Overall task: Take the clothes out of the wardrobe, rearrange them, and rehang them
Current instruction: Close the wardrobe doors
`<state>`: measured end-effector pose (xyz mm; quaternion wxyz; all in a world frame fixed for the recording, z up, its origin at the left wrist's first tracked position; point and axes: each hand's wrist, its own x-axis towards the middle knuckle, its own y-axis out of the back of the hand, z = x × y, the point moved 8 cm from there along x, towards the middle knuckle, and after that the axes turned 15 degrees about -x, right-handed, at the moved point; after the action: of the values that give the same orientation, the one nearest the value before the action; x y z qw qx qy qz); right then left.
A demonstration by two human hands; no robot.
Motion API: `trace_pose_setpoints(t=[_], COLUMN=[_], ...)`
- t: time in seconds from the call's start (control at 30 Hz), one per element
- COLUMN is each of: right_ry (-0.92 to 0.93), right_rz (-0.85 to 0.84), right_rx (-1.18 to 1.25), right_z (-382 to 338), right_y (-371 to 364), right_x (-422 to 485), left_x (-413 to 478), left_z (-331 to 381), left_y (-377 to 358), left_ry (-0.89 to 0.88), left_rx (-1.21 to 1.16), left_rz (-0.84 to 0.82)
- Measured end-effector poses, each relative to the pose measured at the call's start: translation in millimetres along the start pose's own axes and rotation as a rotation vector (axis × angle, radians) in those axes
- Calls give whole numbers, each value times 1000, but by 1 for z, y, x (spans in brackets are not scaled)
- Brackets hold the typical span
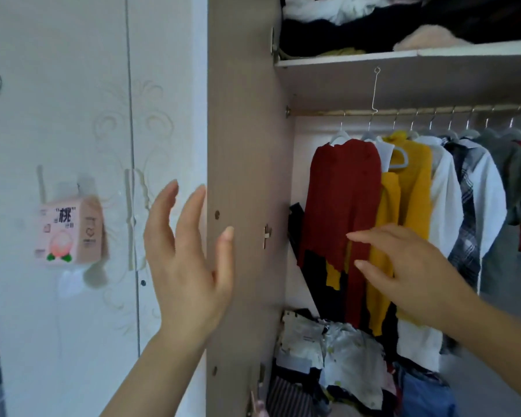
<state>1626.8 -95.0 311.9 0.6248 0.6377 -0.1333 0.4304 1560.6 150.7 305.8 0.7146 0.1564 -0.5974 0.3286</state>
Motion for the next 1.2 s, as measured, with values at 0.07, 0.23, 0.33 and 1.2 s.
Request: trace_pose_setpoints(t=[0.07,0.23,0.33,1.2], right_ry=[30,95,171,72], right_rz=[56,277,393,206], right_rx=[21,79,6,-746], right_z=[-25,-86,-119,27], right_y=[12,39,54,22], right_x=[16,46,56,58], left_x=[1,-16,-19,-100], left_z=[-33,-63,-64,-1], left_y=[4,-20,-26,-223], left_ry=[196,352,321,-77], left_rx=[-19,-180,-231,-361], left_rz=[-23,-311,-342,-693])
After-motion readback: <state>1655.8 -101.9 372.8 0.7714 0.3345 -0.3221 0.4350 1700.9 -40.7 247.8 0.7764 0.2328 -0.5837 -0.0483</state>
